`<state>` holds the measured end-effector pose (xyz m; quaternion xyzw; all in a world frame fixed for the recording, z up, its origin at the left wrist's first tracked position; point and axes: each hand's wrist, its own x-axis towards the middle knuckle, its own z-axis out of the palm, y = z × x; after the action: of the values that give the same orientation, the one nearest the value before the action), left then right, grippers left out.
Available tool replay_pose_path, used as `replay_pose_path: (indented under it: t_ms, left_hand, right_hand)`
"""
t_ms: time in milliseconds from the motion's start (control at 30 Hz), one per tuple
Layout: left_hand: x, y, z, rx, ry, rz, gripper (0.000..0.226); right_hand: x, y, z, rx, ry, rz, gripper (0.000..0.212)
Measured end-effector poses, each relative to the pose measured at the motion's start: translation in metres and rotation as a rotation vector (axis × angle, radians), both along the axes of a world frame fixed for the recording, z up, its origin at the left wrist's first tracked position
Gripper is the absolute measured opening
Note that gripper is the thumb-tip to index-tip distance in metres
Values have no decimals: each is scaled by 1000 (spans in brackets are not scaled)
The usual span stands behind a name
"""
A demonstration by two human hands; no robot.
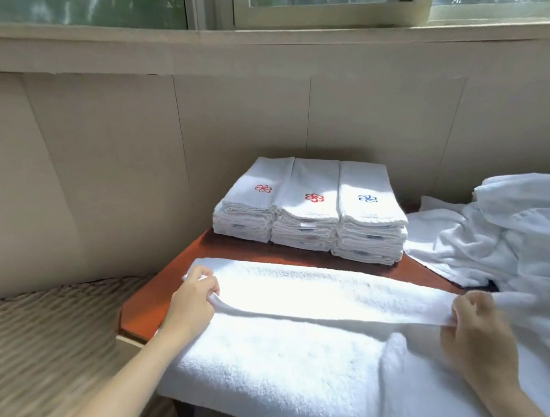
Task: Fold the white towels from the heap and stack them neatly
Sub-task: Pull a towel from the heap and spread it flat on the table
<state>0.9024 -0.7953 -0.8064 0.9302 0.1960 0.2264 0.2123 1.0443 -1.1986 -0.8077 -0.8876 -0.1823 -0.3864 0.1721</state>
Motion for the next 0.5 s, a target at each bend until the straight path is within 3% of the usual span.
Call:
replay_pose_path:
  t_ms: [67,167,300,400,500]
  left_hand:
    - [-7,-5,-2,4,-23,77,27]
    - [-15,-13,-5,84,-24,230,28]
    - [-19,-24,7,285,44,201,31]
    - [-7,-41,30,435,285,215,18]
    - [24,-83,52,300,450,184,27]
  right_hand:
    - [-2,-1,0,-85,91,-33,7]
    - [0,0,-5,-185,426,-159,21]
    - [-8,-5,-3,-227,480,-159,22]
    - [-14,-17,-2,-114,568,-83,21]
    - [-16,-34,2,179,635,-23,42]
